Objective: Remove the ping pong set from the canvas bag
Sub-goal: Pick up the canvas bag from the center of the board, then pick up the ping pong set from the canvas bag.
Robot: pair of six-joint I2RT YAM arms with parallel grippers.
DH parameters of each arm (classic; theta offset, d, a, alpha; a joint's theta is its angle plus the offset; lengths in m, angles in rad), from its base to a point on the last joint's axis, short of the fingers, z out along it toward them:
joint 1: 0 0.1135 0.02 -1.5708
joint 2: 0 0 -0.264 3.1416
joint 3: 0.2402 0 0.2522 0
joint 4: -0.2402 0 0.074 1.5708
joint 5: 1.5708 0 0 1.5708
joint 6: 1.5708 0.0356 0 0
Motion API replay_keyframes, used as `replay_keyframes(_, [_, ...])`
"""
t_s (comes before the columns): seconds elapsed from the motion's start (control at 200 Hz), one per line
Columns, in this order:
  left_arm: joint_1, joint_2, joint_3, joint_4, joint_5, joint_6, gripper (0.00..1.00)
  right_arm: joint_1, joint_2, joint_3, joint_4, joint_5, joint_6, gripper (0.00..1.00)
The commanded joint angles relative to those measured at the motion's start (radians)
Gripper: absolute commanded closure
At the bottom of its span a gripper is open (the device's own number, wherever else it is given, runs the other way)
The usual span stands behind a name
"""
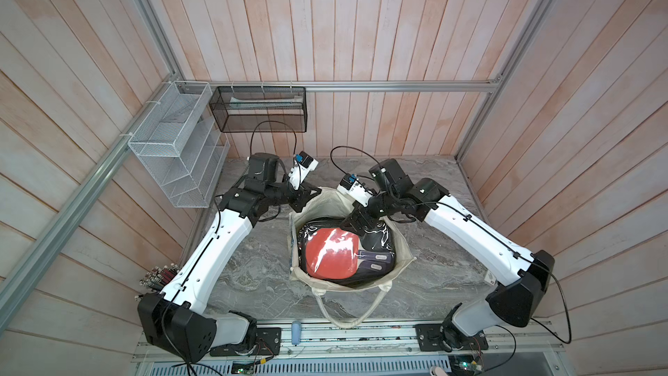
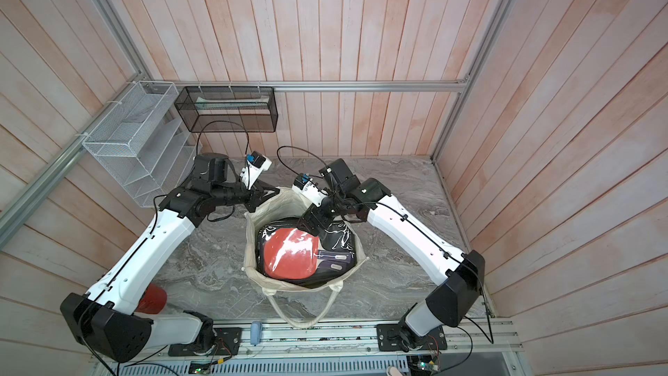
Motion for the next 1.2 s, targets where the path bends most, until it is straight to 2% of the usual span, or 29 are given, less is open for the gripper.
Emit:
replay_keyframes(0.0, [0.007,-0.032,0.005,0.139,0.041,-0.018,1.00,-0.004,0.032,-0.031,-0.043,-0.058,-0.017,0.04])
replay_keyframes(0.2, [0.007,-0.012,0.014,0.159,0.060,-0.021,1.00,0.001,0.089,-0.033,-0.006,-0.081,-0.013,0.10])
replay_keyframes(0.695, [0.007,0.006,0.034,0.174,0.069,-0.022,1.00,0.074,0.218,0.060,0.019,-0.170,-0.062,0.12])
replay_keyframes(0.8, [0.007,0.012,0.038,0.174,0.069,-0.022,1.00,0.074,0.234,0.053,0.010,-0.172,-0.071,0.26])
replay_keyframes(0.86, [0.007,0.013,0.037,0.175,0.069,-0.021,1.00,0.074,0.232,0.052,0.008,-0.178,-0.075,0.40])
replay_keyframes(0.985, [0.007,0.017,0.036,0.177,0.066,-0.021,1.00,0.073,0.211,0.054,0.009,-0.169,-0.076,0.77])
replay_keyframes(1.065, [0.008,0.022,0.036,0.180,0.064,-0.021,1.00,0.073,0.198,0.059,0.006,-0.156,-0.075,0.92])
replay_keyframes(1.135, [0.007,0.025,0.033,0.183,0.064,-0.021,1.00,0.072,0.190,0.062,0.005,-0.154,-0.074,1.00])
replay_keyframes(1.195, [0.007,0.029,0.034,0.185,0.064,-0.021,1.00,0.071,0.184,0.067,0.003,-0.153,-0.072,1.00])
